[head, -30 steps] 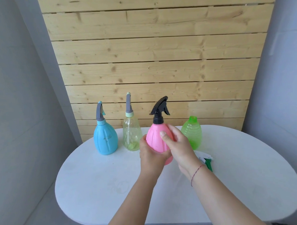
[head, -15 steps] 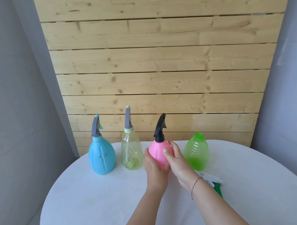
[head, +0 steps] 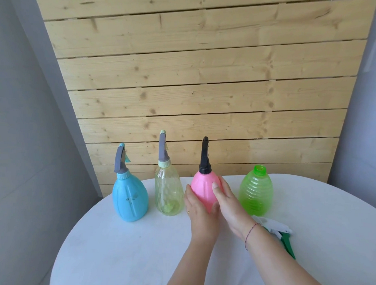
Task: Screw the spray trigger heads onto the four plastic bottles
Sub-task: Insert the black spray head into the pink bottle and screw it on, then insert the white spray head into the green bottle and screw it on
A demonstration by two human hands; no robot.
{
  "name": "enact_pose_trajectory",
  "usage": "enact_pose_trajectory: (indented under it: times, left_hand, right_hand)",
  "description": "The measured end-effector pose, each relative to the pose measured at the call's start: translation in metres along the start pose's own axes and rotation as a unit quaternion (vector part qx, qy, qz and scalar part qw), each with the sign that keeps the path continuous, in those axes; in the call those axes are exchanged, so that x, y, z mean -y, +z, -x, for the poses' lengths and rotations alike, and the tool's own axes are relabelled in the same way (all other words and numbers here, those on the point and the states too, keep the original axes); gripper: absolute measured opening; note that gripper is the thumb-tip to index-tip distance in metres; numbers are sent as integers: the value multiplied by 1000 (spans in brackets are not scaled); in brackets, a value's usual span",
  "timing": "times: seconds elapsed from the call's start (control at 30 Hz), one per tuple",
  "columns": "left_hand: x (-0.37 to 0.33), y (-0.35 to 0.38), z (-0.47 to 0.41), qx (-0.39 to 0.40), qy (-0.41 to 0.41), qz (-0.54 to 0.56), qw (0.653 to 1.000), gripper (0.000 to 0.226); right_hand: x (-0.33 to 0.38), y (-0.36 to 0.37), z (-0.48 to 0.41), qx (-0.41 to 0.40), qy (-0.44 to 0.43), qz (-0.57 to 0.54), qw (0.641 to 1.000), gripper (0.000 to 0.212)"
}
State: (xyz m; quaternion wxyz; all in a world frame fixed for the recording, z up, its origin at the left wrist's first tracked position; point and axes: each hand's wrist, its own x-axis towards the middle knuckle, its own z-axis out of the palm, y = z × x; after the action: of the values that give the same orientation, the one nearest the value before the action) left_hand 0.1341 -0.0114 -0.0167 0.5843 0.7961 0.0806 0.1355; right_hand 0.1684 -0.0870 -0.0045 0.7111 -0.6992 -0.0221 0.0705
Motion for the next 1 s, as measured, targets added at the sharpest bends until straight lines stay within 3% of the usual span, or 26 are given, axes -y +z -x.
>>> enact_pose_trajectory:
  times: [0.37, 0.5, 0.6, 0.7, 0.8, 0.87, 1.0]
  left_hand:
    - [0, -3, 12, 17, -32, -13, 999, 84]
    - [-8, -2, 31, -35, -59, -53, 996, 80]
    - [-14, 0, 50, -71, -64, -88, 992, 67]
    - [-23, 6, 66, 11, -62, -140, 988, 41]
    - [-28, 12, 79, 108, -81, -189, 973, 33]
    - [-28, 13, 81, 129, -78, -202, 968, 18]
    - [-27, 17, 82, 146, -67, -212, 964, 25]
  right_hand:
    - [9, 3, 17, -18, 43, 57, 997, 65]
    - [31, -3, 39, -27, 19, 135, 990, 43]
    - [48, -21, 58, -84, 22, 112, 990, 34]
    - [58, -52, 82, -133, 52, 18, 990, 20]
    - [55, -81, 106, -181, 81, -11, 980, 14]
    - [50, -90, 113, -188, 107, -13, 976, 14]
    - [42, -99, 117, -190, 166, -24, 967, 18]
